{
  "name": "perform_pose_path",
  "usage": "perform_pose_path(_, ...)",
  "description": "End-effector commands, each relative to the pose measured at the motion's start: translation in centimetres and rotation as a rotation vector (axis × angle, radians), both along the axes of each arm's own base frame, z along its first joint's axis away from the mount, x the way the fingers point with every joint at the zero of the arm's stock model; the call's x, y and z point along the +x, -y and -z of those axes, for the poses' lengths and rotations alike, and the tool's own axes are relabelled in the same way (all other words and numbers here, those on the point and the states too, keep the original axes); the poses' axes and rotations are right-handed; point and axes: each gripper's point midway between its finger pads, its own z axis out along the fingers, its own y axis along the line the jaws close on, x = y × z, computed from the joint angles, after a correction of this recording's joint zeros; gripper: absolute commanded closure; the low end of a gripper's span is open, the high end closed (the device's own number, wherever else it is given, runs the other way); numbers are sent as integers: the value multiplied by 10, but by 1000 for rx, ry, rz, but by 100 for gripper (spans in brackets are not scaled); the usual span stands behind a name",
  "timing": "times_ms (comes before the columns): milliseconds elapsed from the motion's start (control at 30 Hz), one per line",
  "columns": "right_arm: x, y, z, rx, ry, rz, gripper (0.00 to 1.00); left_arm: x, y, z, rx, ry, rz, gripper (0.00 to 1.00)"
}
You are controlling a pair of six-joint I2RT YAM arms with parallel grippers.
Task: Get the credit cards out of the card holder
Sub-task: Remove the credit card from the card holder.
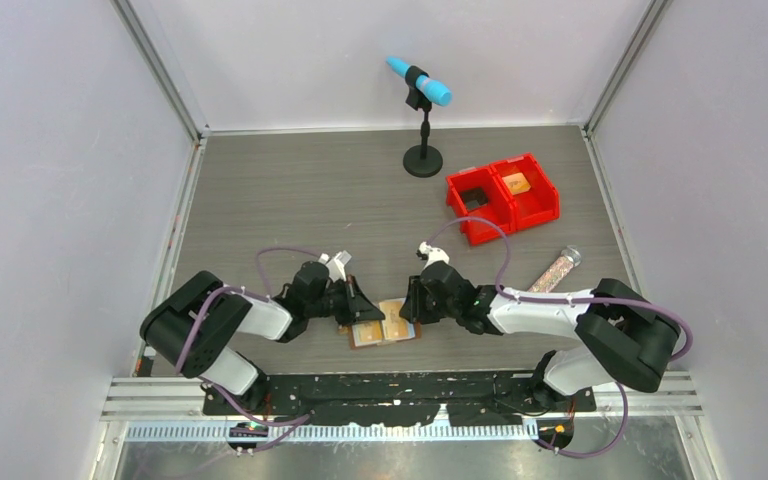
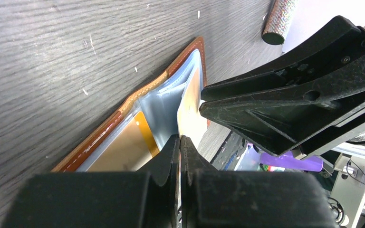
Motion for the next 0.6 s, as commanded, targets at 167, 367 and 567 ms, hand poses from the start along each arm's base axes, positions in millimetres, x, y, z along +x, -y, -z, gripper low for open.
perform_pose_path(167, -9, 16, 14, -66, -22, 10, 70, -9, -7, 5, 26, 10, 15, 100)
perform_pose_path(367, -9, 18, 15, -72, -21, 16, 70, -9, -9, 7, 35, 5, 13, 98)
perform_pose_path(567, -9, 19, 14, -77, -20, 17, 70, -7, -18, 9, 58, 8, 2, 100)
